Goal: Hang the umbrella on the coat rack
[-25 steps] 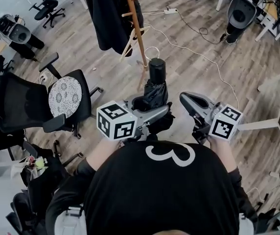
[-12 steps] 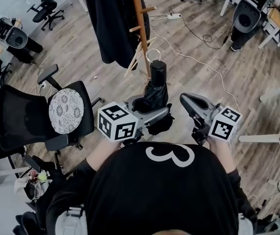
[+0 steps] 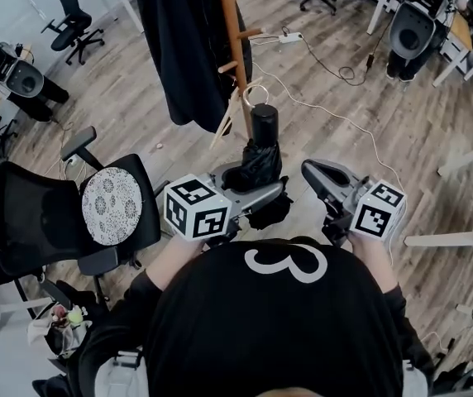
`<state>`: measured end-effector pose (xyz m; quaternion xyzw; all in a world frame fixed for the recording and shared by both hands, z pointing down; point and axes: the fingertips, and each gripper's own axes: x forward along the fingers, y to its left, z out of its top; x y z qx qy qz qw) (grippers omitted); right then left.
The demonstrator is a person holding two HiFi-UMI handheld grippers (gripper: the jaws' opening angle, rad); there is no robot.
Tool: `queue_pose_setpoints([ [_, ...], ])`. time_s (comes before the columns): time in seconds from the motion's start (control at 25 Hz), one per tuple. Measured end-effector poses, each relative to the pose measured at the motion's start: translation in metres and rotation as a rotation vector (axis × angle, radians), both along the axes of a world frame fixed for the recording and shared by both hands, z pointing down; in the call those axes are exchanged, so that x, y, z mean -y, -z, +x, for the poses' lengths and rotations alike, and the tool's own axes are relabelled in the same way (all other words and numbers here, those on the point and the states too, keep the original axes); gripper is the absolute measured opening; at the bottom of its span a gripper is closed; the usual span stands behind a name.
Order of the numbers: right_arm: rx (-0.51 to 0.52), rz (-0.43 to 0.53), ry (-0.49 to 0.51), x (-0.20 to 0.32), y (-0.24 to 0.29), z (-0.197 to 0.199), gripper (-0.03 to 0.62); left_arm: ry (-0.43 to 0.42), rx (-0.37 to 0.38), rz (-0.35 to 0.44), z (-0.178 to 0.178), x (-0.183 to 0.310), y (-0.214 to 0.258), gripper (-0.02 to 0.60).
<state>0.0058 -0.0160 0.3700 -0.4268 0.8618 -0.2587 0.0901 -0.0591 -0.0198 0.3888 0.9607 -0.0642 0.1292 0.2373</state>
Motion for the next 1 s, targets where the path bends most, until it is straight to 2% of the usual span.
queue_pose_setpoints([
  [0.36, 0.012, -0.004, 0.004, 0.017, 0.001, 0.026, 0.026, 0.02, 0.002, 0.012, 0.021, 0.021, 0.005, 0.264],
  [1.0, -0.003, -0.01, 0.095, 0.101, 0.012, 0.086, 0.027, 0.108, 0.008, 0.005, 0.08, 0.096, 0.01, 0.264],
])
